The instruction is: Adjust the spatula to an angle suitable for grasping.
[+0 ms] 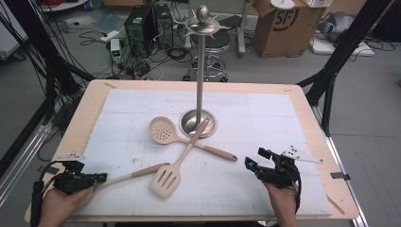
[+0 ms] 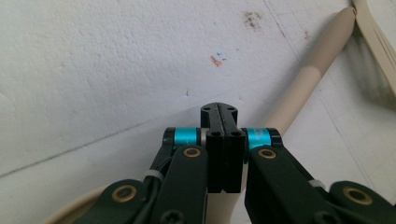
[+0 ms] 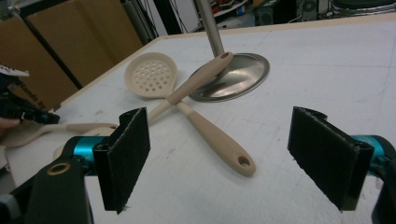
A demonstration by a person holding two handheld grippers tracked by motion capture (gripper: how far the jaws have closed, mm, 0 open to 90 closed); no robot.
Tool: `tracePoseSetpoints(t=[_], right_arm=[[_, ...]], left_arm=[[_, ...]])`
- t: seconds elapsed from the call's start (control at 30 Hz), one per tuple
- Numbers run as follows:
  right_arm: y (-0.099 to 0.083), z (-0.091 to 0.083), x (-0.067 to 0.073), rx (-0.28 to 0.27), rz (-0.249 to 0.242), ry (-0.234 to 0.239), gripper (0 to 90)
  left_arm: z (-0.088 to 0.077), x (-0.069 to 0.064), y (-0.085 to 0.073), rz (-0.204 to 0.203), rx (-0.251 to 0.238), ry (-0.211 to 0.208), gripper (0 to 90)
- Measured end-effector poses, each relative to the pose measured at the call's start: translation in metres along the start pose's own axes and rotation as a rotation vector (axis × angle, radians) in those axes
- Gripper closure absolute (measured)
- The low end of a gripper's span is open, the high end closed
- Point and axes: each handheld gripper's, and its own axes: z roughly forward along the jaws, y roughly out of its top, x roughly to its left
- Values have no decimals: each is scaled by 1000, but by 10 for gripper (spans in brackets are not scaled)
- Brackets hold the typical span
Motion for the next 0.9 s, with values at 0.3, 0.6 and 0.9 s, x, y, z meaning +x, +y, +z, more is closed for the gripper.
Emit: tracePoseSetpoints(t=[0.3, 0.6, 0.9], right_arm=[[2, 2, 3, -5, 6, 15, 199], [0, -4, 0, -11, 14, 12, 199], [0, -4, 0, -8, 13, 11, 199]], left_arm=[[1, -2, -1, -7, 0, 9, 900], [-4, -4, 1, -21, -49, 19, 801], [-16, -15, 14, -6, -102, -89, 583]])
